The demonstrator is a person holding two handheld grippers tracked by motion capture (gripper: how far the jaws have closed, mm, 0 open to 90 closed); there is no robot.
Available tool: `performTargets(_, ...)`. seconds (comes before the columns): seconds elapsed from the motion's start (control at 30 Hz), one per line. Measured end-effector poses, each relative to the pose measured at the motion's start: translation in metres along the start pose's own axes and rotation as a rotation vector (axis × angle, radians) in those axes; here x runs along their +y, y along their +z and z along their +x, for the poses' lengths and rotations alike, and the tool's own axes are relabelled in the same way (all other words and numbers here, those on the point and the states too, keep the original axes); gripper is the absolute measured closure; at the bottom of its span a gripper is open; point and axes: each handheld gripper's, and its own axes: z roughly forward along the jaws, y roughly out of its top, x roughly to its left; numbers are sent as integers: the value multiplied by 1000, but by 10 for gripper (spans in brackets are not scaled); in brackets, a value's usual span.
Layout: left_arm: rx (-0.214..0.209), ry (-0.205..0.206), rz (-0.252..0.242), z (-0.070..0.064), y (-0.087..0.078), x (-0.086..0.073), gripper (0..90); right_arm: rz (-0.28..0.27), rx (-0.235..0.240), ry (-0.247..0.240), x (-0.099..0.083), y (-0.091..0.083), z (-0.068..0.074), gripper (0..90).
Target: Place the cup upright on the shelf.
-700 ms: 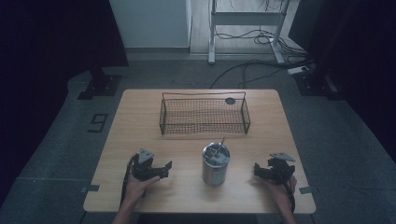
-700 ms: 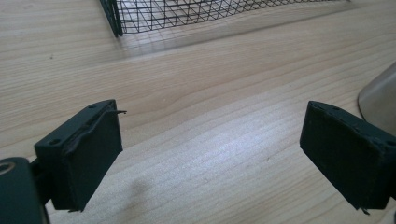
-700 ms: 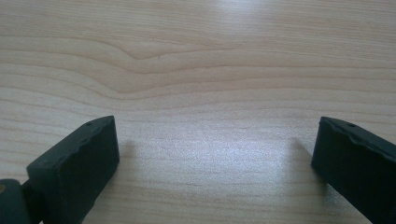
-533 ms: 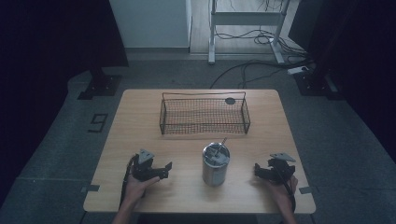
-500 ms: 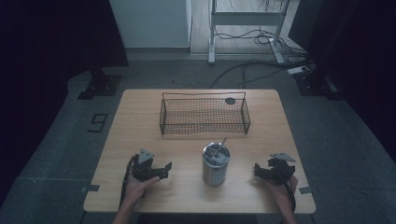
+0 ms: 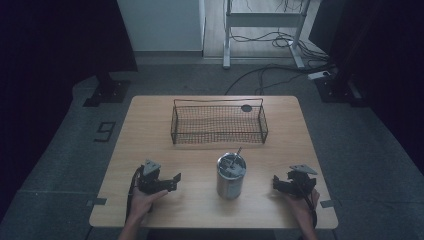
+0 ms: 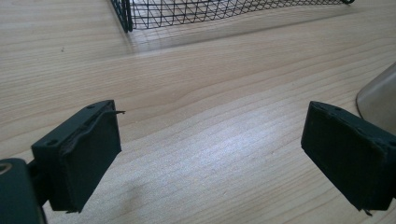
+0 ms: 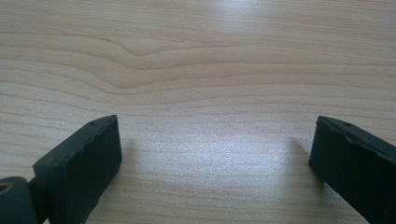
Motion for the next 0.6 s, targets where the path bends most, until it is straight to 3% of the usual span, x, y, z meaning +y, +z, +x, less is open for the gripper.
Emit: performTargets(0.6,-33,-8,-56,-11,-18,13,48,0,5,-4,0,0,-1,24)
